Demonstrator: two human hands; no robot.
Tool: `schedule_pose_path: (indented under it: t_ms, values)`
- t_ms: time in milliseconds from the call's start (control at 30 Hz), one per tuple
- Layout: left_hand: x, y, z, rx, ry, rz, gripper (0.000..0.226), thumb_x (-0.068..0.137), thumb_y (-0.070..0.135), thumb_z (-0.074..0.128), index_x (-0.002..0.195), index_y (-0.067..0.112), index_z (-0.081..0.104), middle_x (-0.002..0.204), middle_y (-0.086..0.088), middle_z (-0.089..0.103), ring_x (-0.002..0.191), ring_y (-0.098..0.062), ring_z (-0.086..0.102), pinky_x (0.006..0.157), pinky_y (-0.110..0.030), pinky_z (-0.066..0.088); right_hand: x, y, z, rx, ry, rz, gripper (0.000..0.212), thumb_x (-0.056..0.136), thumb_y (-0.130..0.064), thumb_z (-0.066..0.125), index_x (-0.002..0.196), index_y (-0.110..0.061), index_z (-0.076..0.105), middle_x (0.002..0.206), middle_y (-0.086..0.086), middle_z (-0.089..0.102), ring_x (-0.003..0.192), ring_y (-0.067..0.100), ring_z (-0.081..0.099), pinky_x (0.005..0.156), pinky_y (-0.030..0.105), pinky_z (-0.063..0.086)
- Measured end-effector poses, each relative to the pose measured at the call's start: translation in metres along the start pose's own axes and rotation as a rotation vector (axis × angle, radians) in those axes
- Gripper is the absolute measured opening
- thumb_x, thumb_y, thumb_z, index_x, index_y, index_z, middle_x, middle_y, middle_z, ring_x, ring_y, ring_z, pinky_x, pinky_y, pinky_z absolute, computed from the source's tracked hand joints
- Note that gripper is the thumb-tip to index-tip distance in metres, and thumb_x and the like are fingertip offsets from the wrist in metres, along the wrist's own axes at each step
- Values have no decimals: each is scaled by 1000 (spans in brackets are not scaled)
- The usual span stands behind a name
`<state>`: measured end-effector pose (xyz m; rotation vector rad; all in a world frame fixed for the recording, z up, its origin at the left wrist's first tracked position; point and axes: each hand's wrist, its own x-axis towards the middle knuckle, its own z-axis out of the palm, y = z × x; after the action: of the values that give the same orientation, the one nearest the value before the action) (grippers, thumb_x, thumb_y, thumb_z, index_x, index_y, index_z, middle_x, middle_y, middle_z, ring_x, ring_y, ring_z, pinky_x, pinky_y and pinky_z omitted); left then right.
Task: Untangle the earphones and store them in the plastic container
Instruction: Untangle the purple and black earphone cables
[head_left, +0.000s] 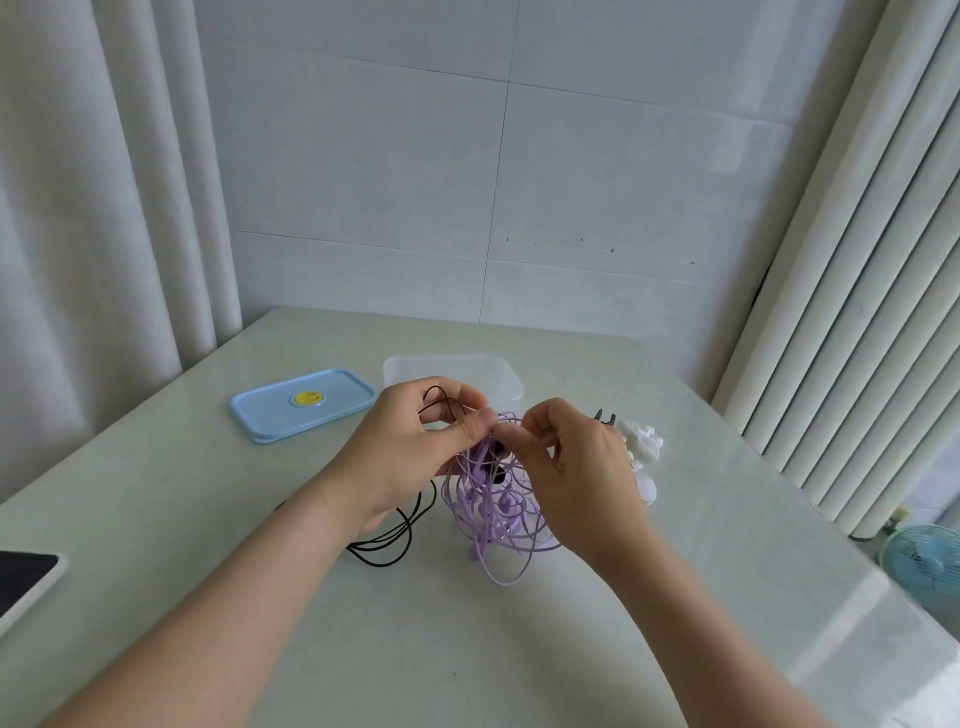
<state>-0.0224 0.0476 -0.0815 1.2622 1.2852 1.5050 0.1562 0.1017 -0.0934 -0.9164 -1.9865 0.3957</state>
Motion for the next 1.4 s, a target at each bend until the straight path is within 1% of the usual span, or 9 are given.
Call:
schedule_pose_path:
  t_ms: [100,267,400,533,667,800,867,1167,1400]
  values:
    - [0,0,1,37,39,32,18,88,17,84,103,13,76,87,0,73,75,-12,71,66,-22,56,1,6,4,-35,51,1,28,98,-40,71,85,-17,61,73,-13,67,73,1,61,65,10,40]
    - [-1,0,0,111,62,88,29,78,10,92,103,15,78,96,-3,79,82,-17,79,78,-23,61,0,11,7,-104,77,-24,27,102,-38,68,92,-13,61,77,-4,70,76,23,66,73,43,52]
    - [-2,-1,2,139,52,102,31,76,3,92,100,15,78,95,-3,78,84,-22,80,82,-29,63,-1,11,8,-79,82,-44,23,100,-30,72,88,-18,57,72,-14,67,74,15,67,71,42,56]
    - [-4,2,3,167,51,128,26,76,3,93,94,12,77,89,-4,79,80,-22,80,77,-25,61,1,16,8,-112,119,-101,27,100,-28,72,86,-17,51,61,0,65,62,30,62,57,47,52]
    - [-6,3,6,160,16,149,20,78,0,90,91,6,76,85,-11,79,78,-27,80,76,-26,61,0,16,7,-196,104,-182,27,101,-19,68,87,-13,46,61,4,60,57,34,55,50,48,48]
    - [-5,2,6,127,22,144,18,79,1,89,91,7,77,86,-12,79,78,-29,79,77,-29,62,-2,12,6,-110,60,-112,17,96,-13,66,102,-22,53,66,2,66,66,25,65,65,43,53]
    - [-4,2,5,94,46,138,19,79,3,90,92,8,77,88,-10,79,80,-26,79,76,-26,61,-3,10,3,-71,63,-112,22,92,-13,71,105,-27,61,70,-5,69,71,13,66,72,30,51]
    - [0,1,0,52,69,81,15,85,-3,82,96,8,78,90,-6,77,82,-17,75,80,-24,59,-2,10,2,-84,35,-115,21,87,-31,84,100,-28,67,80,-14,70,82,3,66,71,12,47]
    - [1,-1,-2,43,60,94,16,87,-3,80,98,8,77,98,-11,78,84,-14,75,83,-23,59,0,13,3,-92,76,-33,23,84,-32,89,84,-17,72,70,-17,67,64,-9,58,64,6,42]
